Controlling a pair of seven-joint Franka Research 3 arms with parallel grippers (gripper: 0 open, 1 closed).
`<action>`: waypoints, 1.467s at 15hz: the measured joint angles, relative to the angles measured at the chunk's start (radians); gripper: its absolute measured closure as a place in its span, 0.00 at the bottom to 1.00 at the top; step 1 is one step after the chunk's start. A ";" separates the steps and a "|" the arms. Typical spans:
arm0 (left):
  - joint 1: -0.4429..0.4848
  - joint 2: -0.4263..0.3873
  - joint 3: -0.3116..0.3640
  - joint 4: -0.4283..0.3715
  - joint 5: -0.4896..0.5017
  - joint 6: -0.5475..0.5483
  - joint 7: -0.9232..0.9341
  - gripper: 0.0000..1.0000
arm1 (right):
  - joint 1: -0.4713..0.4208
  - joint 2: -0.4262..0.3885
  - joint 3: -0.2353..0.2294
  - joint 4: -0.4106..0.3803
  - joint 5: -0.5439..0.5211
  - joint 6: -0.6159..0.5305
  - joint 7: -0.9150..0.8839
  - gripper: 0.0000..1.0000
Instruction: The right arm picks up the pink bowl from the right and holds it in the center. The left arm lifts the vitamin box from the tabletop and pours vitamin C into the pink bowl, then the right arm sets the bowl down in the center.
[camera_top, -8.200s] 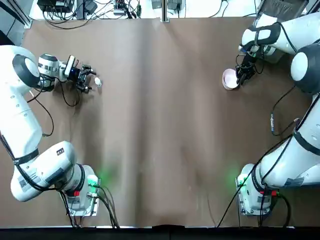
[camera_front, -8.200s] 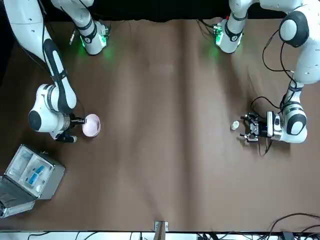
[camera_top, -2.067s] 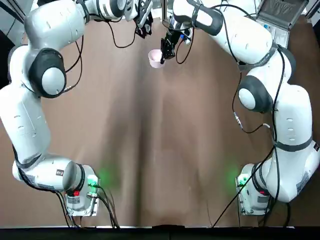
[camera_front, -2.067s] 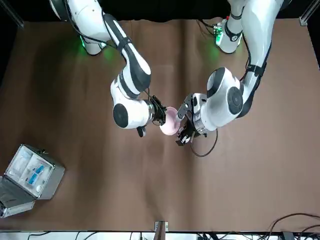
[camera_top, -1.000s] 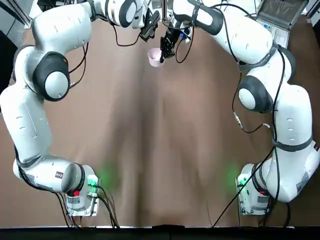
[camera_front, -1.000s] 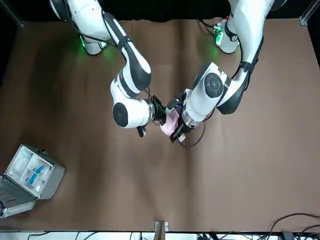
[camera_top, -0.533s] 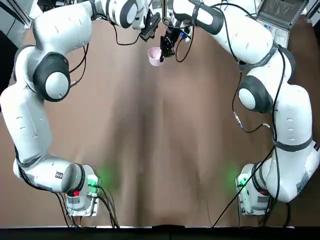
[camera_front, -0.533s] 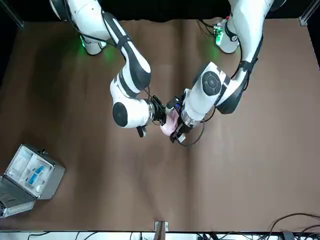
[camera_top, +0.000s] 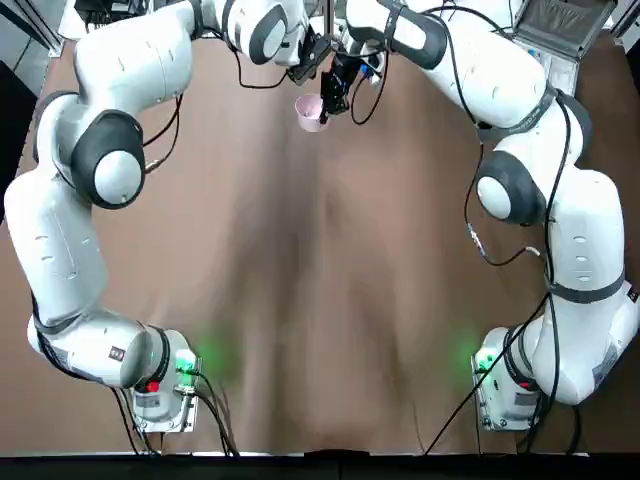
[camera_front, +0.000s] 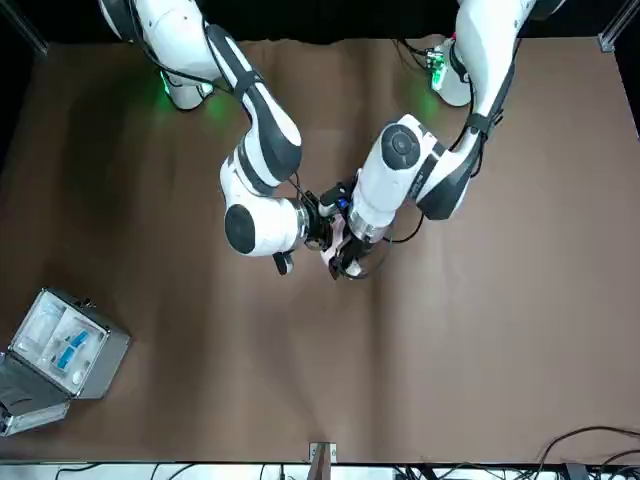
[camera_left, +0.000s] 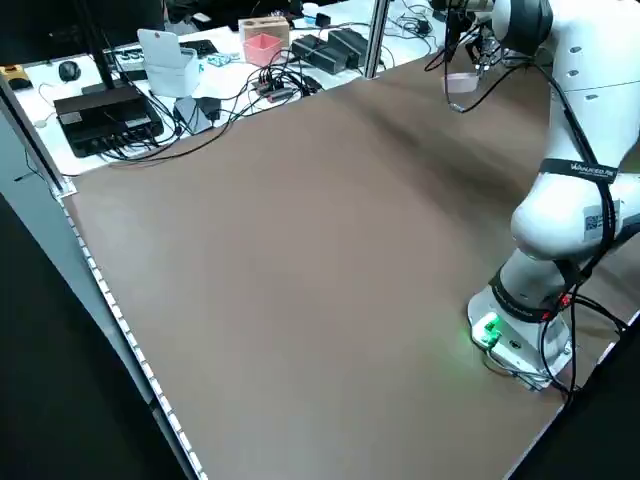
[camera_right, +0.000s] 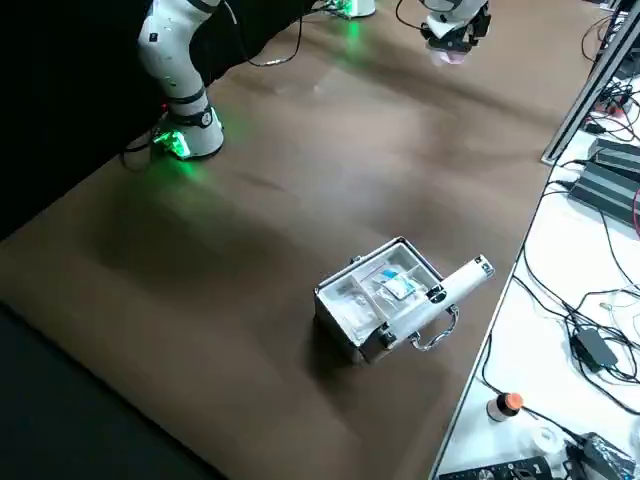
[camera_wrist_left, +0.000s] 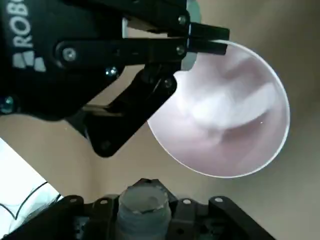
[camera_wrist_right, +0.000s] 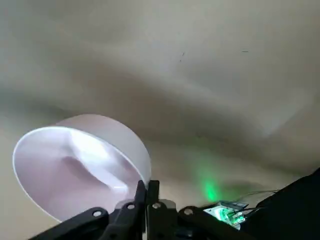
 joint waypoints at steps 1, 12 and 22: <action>-0.003 0.000 0.000 0.000 0.019 0.000 -0.002 0.90 | 0.000 0.000 0.000 0.000 0.000 0.000 0.000 0.98; -0.004 -0.013 -0.001 -0.026 0.158 0.005 -0.003 0.90 | 0.001 0.000 0.000 0.000 0.000 -0.003 -0.017 0.98; -0.013 -0.081 -0.005 -0.126 0.261 0.117 -0.003 0.90 | 0.000 0.000 0.004 0.001 0.001 -0.003 -0.045 0.98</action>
